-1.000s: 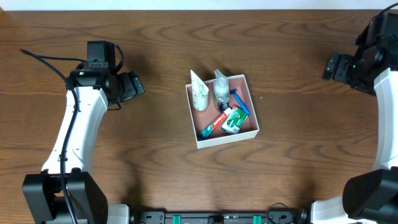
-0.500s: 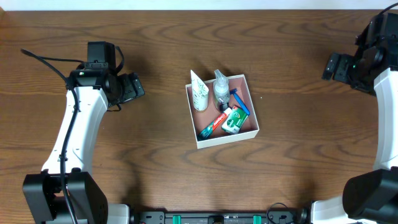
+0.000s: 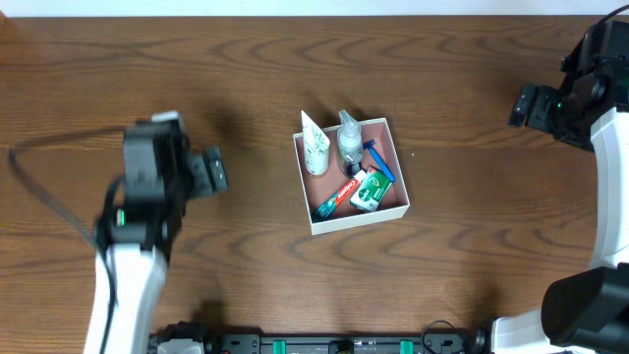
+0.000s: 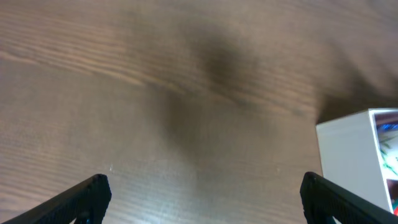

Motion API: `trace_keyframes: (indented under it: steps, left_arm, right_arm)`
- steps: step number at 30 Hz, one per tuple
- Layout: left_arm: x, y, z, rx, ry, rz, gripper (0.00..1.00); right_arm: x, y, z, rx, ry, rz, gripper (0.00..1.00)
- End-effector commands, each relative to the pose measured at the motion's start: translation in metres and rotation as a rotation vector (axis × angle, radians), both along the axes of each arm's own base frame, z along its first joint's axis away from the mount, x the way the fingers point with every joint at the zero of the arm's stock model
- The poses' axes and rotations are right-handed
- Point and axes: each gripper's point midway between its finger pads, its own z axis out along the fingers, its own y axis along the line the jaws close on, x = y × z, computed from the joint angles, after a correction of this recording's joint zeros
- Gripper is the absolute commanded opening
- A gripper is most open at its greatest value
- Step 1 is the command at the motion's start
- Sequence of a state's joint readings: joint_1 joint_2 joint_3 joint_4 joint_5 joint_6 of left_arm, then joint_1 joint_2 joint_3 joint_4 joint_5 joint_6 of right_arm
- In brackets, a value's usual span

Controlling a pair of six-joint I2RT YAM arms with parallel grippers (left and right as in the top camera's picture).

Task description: Pack container

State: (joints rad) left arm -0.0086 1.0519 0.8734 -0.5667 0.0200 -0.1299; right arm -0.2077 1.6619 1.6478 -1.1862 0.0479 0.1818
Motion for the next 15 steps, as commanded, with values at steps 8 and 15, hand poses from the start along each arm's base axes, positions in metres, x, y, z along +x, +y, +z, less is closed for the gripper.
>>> trace_keyframes:
  steps: [8, 15]
  left_arm:
    - [-0.044, -0.014, 0.014, -0.036, -0.446, -0.083, 0.98]
    - [-0.062, -0.028, 0.026, -0.058, -0.618, -0.146, 0.98]
  right_arm:
    - [-0.001, 0.0, 0.002, 0.004, -0.007, -0.006, 0.99]
    - [-0.001, 0.0, 0.002, 0.004, -0.007, -0.006, 0.99]
